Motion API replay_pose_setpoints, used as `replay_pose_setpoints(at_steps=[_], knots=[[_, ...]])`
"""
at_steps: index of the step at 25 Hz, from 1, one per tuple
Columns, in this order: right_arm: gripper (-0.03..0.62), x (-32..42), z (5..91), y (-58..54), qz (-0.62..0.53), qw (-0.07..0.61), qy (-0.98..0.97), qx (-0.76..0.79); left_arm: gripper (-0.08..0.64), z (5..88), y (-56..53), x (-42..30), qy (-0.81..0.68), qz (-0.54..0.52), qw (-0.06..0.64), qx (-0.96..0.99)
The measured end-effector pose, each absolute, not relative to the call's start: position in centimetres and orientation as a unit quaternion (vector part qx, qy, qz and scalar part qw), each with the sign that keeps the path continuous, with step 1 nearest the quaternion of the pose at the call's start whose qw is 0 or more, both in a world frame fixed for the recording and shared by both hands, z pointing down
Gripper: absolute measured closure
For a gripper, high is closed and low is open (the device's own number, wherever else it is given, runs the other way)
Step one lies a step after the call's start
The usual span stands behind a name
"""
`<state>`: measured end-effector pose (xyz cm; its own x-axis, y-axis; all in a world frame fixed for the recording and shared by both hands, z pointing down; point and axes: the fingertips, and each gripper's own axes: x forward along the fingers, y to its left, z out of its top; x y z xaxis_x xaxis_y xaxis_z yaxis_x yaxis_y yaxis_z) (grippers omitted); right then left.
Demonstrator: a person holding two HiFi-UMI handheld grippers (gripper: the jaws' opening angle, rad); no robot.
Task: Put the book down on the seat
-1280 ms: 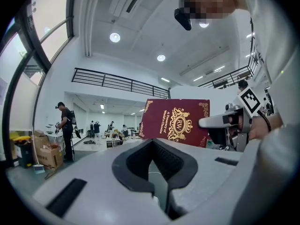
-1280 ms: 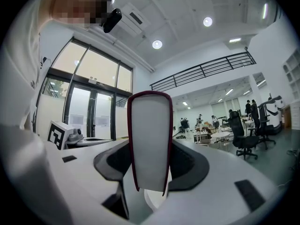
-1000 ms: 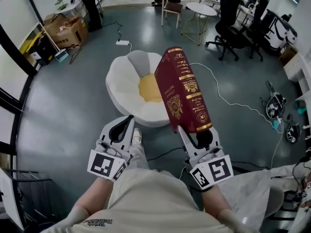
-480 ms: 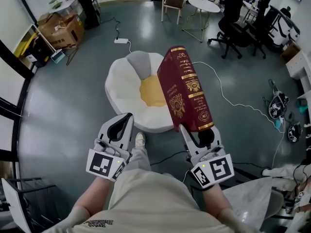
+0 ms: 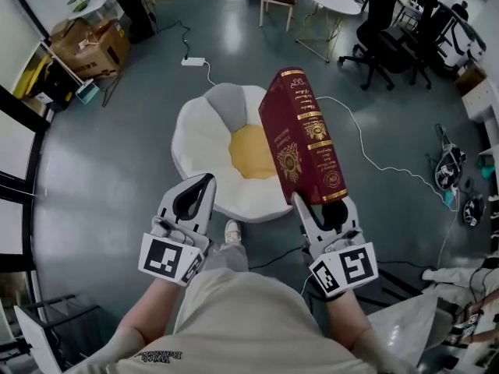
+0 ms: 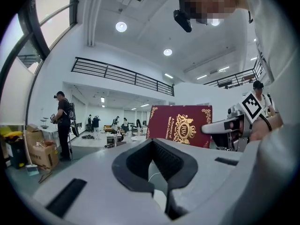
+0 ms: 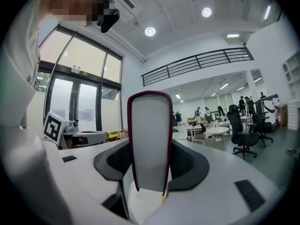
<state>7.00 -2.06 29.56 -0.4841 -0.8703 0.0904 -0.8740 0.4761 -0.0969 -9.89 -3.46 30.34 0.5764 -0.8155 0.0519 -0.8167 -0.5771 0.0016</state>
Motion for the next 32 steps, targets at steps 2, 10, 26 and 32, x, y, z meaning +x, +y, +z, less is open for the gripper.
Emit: replay_pose_setpoints(at_steps=[2,10,26,32], knots=[[0.374,7.3,30.7,-2.5,0.06,0.01,-0.857,0.512,0.557,31.7,-4.0,-9.5,-0.455,0.02,0.011,0.89],[0.374,4.8,29.1,-9.0,0.059,0.009,-0.84,0.539,0.557,30.7,-11.5,-11.2,-0.425,0.013,0.013,0.905],[0.374,5.8,24.6,-16.4,0.037,0.005,-0.849,0.528,0.557,28.3,-17.9,-8.9,-0.428,0.011,0.026,0.903],[0.374,7.4,24.4,-17.4,0.039,0.014,-0.862,0.504,0.557,27.7,-18.2,-7.1,-0.448,0.01,0.027,0.894]])
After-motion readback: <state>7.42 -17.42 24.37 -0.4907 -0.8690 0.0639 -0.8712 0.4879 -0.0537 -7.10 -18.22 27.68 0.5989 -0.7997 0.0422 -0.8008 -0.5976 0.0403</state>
